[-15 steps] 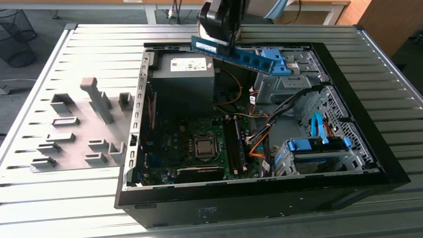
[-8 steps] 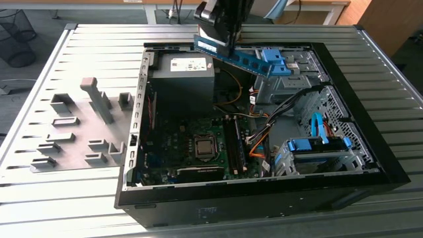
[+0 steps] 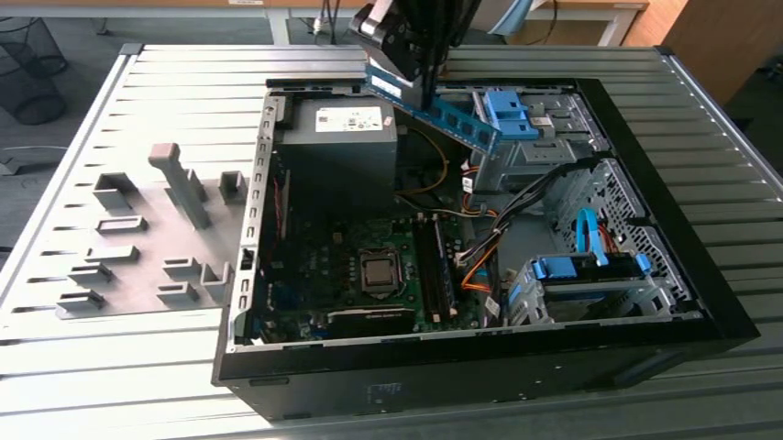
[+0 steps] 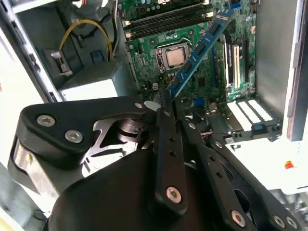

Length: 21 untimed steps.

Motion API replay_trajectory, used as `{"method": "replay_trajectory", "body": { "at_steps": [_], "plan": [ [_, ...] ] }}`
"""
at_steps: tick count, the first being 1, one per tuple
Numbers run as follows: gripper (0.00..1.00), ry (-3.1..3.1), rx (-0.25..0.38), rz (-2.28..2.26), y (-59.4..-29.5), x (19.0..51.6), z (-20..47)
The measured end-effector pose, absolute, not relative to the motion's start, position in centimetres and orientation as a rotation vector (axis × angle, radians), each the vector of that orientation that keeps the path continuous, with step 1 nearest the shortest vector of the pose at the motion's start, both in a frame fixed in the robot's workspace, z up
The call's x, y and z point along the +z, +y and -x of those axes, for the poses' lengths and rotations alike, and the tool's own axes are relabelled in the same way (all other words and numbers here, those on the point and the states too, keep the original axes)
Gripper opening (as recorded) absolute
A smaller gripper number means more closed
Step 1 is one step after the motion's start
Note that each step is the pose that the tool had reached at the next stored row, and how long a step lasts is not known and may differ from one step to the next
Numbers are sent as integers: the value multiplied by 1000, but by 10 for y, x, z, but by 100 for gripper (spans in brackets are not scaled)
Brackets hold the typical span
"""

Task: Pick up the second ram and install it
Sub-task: 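Insert the second ram into the second slot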

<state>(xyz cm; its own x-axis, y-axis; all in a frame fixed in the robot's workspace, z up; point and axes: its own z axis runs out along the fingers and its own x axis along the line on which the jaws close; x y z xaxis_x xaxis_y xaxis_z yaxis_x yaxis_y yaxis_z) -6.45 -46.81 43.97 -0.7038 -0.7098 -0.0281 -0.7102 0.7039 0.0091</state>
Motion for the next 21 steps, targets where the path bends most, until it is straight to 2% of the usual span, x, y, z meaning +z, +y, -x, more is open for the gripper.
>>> {"method": "replay_trajectory", "body": {
  "at_steps": [21],
  "plan": [
    [14, 3039, 23, 689, -468, 431, 65]
  ]
}}
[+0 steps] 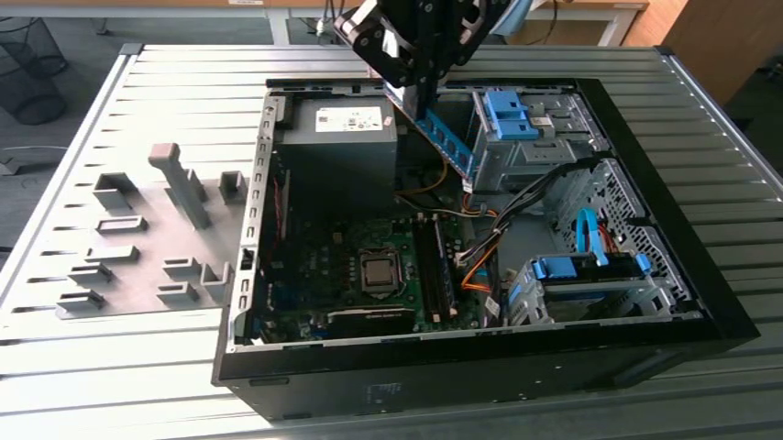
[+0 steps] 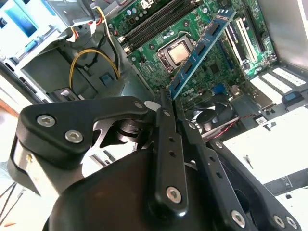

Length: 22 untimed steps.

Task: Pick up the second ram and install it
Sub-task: 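Insert the second ram into the second slot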

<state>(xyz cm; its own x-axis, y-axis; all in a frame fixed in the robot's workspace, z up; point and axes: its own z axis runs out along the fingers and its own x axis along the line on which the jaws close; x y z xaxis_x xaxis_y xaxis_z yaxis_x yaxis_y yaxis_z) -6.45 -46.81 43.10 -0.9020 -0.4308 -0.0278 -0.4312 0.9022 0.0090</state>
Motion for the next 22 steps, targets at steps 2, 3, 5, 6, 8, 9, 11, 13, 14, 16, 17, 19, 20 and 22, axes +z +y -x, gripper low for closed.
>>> {"method": "replay_trajectory", "body": {
  "at_steps": [2, 3, 5, 6, 8, 9, 11, 13, 14, 16, 17, 19, 20, 22],
  "plan": [
    [14, 3039, 23, 688, -468, 431, 64],
    [14, 3039, 23, 688, -468, 431, 65],
    [14, 3039, 24, 688, -468, 431, 65],
    [14, 3039, 23, 688, -468, 431, 65],
    [14, 3039, 23, 688, -468, 431, 65],
    [14, 3039, 23, 688, -468, 431, 65],
    [14, 3039, 23, 688, -468, 431, 65],
    [14, 3039, 23, 688, -468, 431, 65],
    [14, 3039, 24, 687, -468, 431, 65],
    [14, 3043, 23, 670, -468, 431, 64],
    [14, 3047, 23, 650, -468, 431, 64],
    [14, 3057, 22, 603, -468, 431, 65],
    [14, 3061, 22, 581, -468, 431, 64],
    [14, 3069, 21, 538, -468, 430, 65]
  ]
}}
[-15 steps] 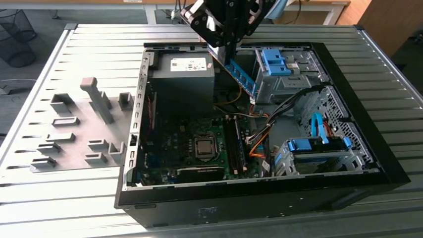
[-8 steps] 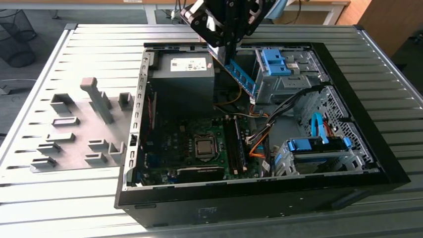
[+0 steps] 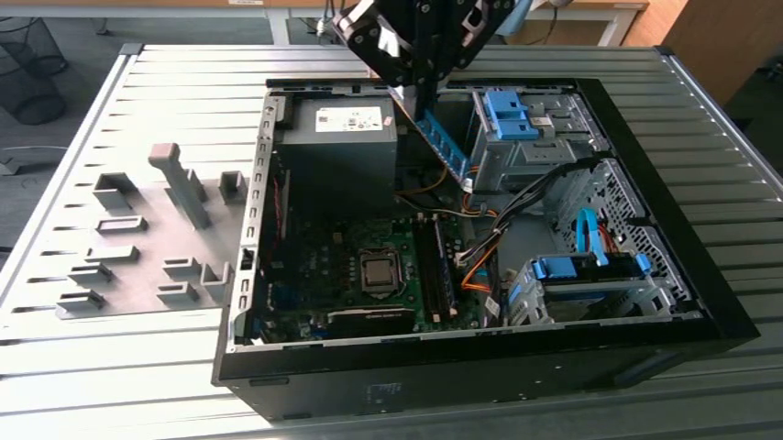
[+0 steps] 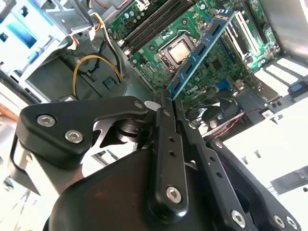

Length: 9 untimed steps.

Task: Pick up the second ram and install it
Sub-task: 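Insert the second ram into the second slot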

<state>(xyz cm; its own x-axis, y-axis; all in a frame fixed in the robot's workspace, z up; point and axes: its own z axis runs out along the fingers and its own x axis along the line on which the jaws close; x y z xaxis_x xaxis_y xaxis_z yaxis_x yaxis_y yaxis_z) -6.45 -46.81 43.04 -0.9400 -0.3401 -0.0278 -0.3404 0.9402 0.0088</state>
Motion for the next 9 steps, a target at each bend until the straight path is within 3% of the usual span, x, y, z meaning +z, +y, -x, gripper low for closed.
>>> {"method": "replay_trajectory", "body": {
  "at_steps": [9],
  "plan": [
    [14, 3095, 18, 351, -468, 430, 64]
  ]
}}
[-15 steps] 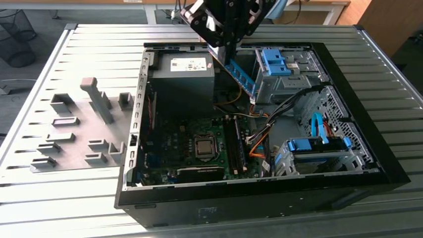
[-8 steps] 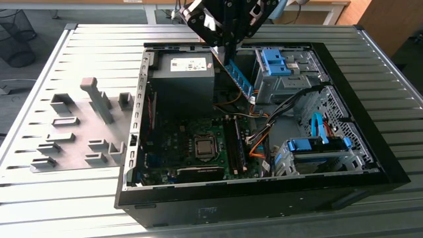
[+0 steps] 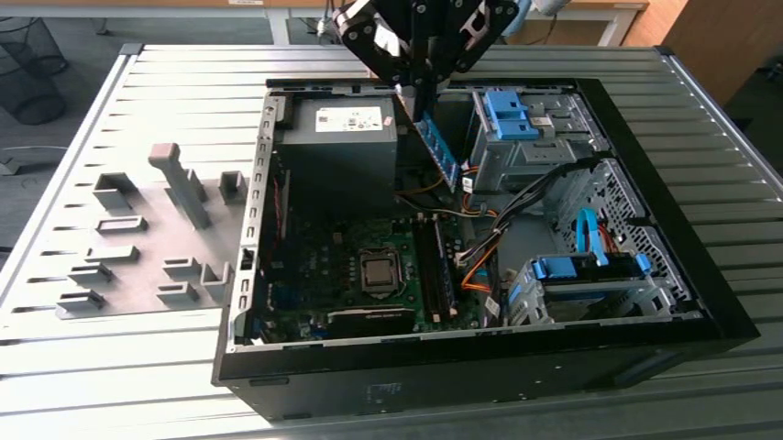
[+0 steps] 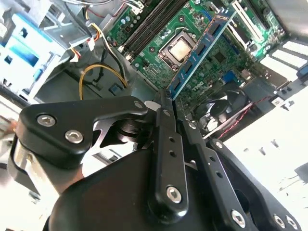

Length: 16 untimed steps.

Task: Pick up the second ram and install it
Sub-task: 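Insert the second ram into the second slot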

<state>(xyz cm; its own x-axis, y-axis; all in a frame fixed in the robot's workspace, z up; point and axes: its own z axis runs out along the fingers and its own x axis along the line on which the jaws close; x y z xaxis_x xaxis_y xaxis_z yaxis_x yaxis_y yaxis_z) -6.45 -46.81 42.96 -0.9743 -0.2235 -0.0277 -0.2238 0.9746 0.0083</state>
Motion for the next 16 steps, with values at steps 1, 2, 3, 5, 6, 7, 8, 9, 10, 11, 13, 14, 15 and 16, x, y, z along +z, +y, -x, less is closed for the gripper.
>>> {"method": "replay_trajectory", "body": {
  "at_steps": [1, 2, 3, 5, 6, 7, 8, 9, 10, 11, 13, 14, 15, 16],
  "plan": [
    [14, 3098, 17, 326, -468, 429, 64],
    [14, 3100, 17, 299, -468, 429, 65],
    [14, 3103, 16, 271, -468, 429, 65],
    [14, 3107, 15, 215, -468, 429, 65],
    [14, 3109, 15, 185, -468, 429, 65],
    [14, 3110, 14, 157, -468, 429, 65],
    [14, 3112, 14, 130, -468, 428, 65],
    [14, 3113, 14, 101, -468, 428, 65],
    [14, 3113, 13, 73, -468, 428, 64],
    [14, 3114, 13, 45, -468, 428, 65],
    [14, 3114, 12, -11, -468, 427, 65],
    [14, 3114, 11, -41, -468, 427, 65],
    [14, 3113, 11, -59, -468, 426, 65],
    [14, 3113, 11, -60, -468, 426, 64]
  ]
}}
